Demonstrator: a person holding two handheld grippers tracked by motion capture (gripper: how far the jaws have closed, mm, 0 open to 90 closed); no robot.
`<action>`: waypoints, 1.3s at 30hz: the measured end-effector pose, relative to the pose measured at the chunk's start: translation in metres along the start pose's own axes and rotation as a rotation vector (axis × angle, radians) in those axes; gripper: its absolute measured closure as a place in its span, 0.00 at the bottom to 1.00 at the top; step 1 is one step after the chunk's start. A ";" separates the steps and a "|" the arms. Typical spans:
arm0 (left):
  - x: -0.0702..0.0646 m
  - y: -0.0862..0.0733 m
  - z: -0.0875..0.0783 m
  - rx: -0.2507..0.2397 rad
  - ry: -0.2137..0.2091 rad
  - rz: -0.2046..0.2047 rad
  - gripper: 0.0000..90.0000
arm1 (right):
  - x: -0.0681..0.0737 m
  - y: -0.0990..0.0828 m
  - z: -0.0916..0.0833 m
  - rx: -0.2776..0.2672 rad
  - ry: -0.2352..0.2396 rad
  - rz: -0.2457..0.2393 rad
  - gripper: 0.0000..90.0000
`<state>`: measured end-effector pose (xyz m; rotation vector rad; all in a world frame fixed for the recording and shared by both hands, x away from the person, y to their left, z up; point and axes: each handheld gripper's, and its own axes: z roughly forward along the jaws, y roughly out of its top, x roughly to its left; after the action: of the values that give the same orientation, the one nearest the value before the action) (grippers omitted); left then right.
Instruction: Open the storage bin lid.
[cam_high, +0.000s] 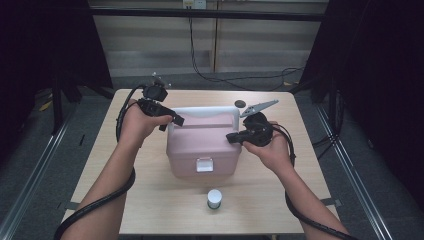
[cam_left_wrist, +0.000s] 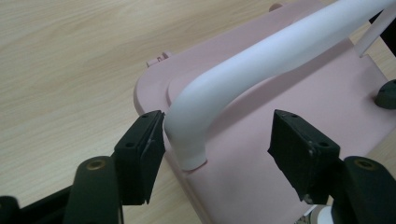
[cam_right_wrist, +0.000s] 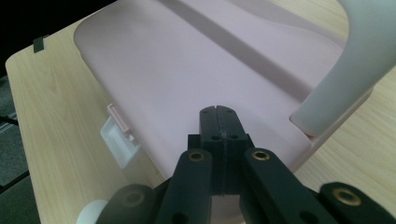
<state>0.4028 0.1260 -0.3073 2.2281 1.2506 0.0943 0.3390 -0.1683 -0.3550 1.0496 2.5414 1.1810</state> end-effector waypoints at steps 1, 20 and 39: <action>0.000 0.000 0.001 0.001 0.007 -0.003 0.39 | 0.000 0.000 0.000 -0.003 0.000 0.002 1.00; 0.006 0.005 0.012 -0.003 0.084 -0.013 0.62 | 0.000 0.000 0.000 -0.003 -0.004 -0.001 1.00; 0.009 0.008 0.016 0.008 0.083 0.002 0.75 | -0.001 -0.002 -0.001 -0.028 0.002 -0.004 1.00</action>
<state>0.4187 0.1228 -0.3181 2.2527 1.2947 0.1850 0.3381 -0.1701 -0.3562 1.0376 2.5195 1.2143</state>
